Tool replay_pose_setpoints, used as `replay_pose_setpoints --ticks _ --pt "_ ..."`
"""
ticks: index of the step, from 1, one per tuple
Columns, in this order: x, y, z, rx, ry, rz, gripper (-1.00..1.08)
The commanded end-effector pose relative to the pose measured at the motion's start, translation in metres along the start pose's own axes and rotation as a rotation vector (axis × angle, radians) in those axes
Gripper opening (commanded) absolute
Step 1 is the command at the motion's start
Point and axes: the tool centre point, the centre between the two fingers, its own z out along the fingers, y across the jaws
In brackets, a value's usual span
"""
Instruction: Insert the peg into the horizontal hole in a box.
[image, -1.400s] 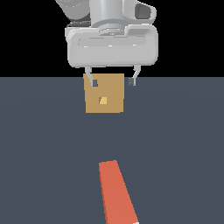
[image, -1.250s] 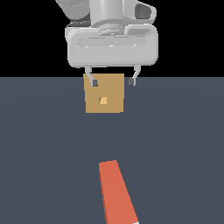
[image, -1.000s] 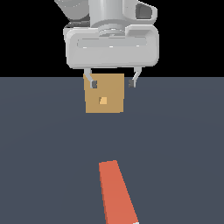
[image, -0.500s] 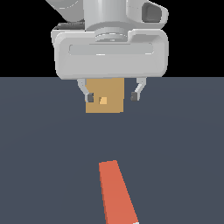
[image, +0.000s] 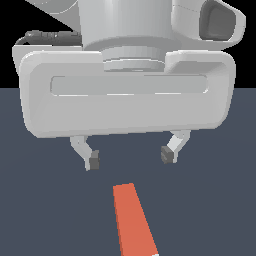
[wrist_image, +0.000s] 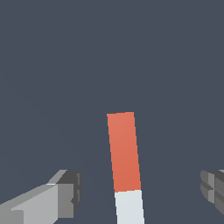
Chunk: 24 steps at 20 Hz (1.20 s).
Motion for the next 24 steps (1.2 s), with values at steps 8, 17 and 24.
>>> replay_pose_setpoints --ticks 8,17,24 --pt "-0.075 0.001 0.034 0.008 0.004 -0.068 1.0" --pt "-0.105 0.005 0.047 0.012 0.006 -0.095 1.0" --pt "-0.107 0.005 0.05 0.012 0.006 -0.095 1.0"
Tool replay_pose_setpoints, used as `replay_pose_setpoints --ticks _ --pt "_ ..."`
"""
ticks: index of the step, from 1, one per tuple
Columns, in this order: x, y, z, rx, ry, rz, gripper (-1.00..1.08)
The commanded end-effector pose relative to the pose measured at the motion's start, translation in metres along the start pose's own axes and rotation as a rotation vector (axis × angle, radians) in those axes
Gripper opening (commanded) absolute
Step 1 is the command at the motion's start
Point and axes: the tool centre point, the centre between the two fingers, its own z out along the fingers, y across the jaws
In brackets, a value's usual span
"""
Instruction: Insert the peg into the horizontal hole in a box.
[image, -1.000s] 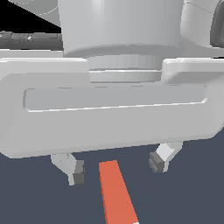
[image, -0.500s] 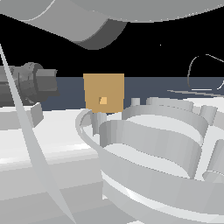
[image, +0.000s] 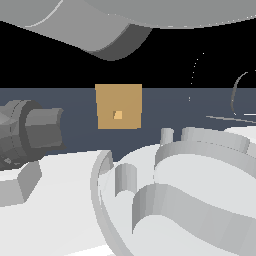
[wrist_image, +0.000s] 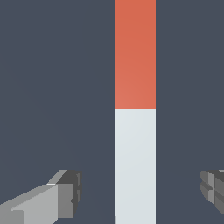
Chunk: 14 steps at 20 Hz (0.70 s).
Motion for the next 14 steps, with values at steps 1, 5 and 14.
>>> replay_pose_setpoints --ticks 1,5,14 --pt "0.0 0.0 0.003 0.0 0.0 0.0 1.0" --pt "0.0 0.0 0.018 0.0 0.0 -0.001 1.0" --pt "0.0 0.0 0.05 0.0 0.0 -0.002 1.0"
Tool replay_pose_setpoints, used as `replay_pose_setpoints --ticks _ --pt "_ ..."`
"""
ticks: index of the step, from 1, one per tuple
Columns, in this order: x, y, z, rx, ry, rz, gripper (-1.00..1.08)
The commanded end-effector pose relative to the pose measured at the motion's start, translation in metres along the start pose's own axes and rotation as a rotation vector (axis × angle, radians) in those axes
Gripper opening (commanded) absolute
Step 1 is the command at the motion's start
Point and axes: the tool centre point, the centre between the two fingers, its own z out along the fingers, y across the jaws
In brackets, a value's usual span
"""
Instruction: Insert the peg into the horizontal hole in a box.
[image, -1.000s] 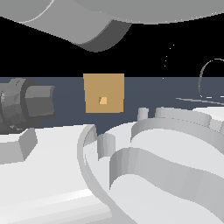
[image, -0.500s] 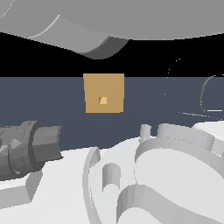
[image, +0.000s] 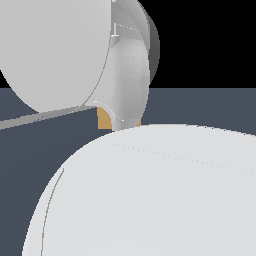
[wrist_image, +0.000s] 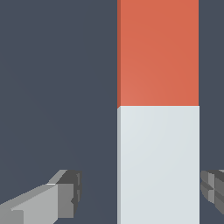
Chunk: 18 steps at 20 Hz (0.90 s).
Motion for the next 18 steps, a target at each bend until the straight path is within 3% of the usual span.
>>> replay_pose_setpoints --ticks 1,2,3,18 --pt "-0.0009 0.0012 0.0011 -0.002 -0.001 0.0 1.0" --pt "-0.001 0.0014 0.0008 -0.002 -0.001 0.0 1.0" --pt "-0.001 0.0014 0.0008 -0.002 -0.001 0.0 -1.0" --pt "0.0041 0.0009 0.0005 -0.001 -0.001 0.002 -1.0"
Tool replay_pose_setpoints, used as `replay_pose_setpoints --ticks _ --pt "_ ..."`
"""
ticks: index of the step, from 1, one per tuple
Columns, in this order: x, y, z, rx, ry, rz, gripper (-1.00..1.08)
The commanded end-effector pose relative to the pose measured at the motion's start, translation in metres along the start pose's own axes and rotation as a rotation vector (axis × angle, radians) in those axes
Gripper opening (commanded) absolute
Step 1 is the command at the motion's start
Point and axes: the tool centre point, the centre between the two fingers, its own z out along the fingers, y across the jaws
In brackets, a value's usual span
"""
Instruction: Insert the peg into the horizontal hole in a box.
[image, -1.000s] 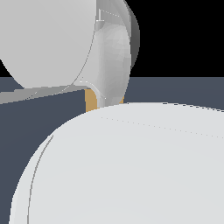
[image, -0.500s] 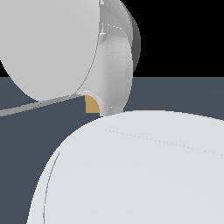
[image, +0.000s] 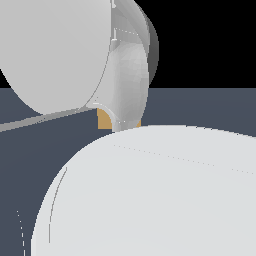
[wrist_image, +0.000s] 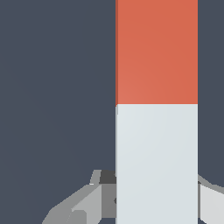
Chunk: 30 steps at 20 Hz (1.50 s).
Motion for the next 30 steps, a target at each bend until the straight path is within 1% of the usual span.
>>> replay_pose_setpoints --ticks 1,7,10,13,17,30 --pt "0.005 0.0 -0.001 -0.001 0.0 0.001 -1.0" --pt "0.026 -0.002 -0.003 -0.001 0.0 0.012 -1.0" --pt "0.044 -0.003 -0.006 -0.001 0.0 0.021 -1.0" --pt "0.067 -0.005 -0.009 -0.001 0.0 0.033 -1.0" --pt "0.106 -0.007 -0.013 -0.001 0.0 0.053 -1.0" --pt "0.257 -0.005 -0.032 -0.001 0.0 0.131 -1.0"
